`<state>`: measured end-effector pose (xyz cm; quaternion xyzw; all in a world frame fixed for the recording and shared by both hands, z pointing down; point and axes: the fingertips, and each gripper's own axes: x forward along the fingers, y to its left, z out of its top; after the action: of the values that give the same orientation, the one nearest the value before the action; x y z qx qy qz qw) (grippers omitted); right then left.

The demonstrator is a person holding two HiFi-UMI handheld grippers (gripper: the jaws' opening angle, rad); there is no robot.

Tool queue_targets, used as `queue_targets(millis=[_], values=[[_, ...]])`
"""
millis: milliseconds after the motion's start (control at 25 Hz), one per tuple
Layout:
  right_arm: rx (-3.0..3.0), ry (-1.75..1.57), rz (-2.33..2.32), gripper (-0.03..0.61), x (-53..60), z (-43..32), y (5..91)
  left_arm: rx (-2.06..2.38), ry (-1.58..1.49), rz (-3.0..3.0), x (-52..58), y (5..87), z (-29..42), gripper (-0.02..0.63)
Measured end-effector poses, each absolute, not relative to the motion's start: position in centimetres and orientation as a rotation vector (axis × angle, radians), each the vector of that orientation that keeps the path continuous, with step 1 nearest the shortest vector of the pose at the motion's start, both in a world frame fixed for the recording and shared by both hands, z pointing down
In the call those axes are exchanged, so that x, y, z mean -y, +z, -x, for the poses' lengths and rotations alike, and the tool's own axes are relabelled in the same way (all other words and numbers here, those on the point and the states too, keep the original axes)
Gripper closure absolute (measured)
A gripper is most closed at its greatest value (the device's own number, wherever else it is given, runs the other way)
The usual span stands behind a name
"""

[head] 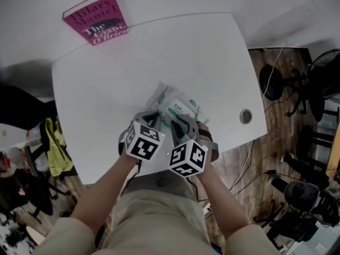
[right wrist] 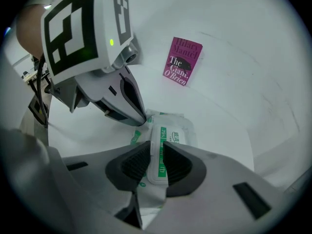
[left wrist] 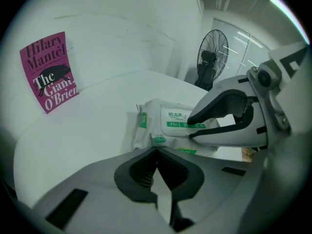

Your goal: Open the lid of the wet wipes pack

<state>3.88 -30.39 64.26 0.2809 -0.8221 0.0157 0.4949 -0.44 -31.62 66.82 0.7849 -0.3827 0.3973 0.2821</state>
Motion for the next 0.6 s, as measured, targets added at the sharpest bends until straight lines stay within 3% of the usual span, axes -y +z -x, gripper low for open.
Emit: queue_targets(millis=[600], values=[[2.084, 0.066, -0.747, 0.538, 32.1, -4.3, 60.2, 0.951, 1.035, -2.091, 31.7, 67.5, 0.4, 0.592]])
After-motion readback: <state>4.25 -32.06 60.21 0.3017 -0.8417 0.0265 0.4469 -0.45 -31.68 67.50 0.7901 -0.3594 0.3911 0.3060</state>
